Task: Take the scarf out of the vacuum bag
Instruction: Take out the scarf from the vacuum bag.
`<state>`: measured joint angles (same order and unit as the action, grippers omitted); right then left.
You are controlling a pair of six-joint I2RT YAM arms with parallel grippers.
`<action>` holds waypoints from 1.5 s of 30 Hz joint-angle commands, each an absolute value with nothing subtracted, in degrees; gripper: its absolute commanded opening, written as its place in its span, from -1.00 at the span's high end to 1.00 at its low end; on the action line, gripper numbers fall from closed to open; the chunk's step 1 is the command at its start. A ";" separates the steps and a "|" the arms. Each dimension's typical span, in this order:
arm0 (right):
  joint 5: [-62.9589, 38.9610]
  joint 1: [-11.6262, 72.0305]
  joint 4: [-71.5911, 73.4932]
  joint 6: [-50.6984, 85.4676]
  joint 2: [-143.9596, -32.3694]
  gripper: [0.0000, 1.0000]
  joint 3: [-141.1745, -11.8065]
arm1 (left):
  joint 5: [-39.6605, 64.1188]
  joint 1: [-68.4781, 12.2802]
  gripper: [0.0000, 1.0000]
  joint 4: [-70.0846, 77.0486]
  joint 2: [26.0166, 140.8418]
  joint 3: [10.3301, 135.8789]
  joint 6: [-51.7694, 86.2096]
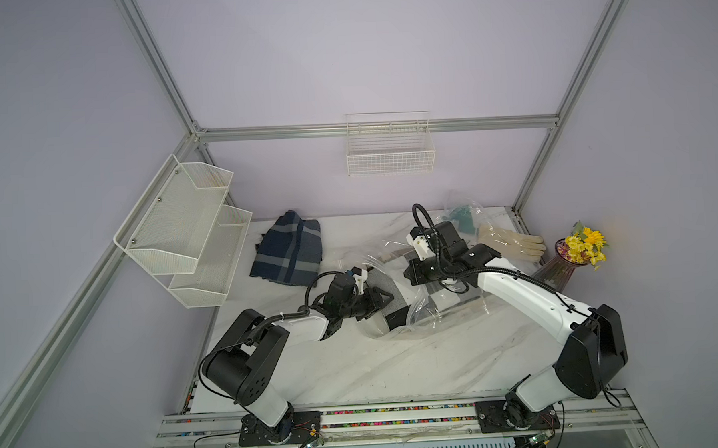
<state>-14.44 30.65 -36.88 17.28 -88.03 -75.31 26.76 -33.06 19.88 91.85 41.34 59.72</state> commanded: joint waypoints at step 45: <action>-11.81 30.86 -36.06 16.62 -86.58 1.00 -76.06 | 28.42 -35.55 0.82 3.10 85.59 54.64 51.76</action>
